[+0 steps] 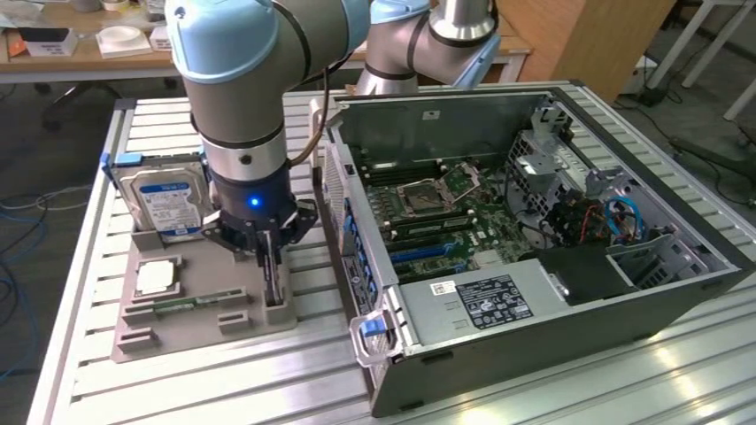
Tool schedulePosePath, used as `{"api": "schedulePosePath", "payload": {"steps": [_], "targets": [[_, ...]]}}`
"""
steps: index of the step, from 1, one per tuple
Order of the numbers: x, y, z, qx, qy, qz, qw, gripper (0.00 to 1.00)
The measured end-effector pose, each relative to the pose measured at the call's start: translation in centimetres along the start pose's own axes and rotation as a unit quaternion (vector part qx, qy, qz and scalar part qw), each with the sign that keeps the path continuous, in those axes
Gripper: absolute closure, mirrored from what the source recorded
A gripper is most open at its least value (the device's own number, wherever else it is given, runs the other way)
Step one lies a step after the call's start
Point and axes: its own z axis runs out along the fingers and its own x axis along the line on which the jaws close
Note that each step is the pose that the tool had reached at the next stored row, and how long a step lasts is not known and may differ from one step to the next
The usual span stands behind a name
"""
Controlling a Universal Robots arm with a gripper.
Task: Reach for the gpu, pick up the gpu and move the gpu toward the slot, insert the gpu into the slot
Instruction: 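Pick up the gpu and move the gpu toward the slot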
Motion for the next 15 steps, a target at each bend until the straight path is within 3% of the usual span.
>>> {"api": "schedulePosePath", "payload": {"steps": [3,15], "targets": [[0.0,0.02,-0.54,0.0,-0.0001,0.0,1.0,0.73],[-0.1,0.25,-5.96,0.0,-0.0001,0.0,1.0,0.73]]}}
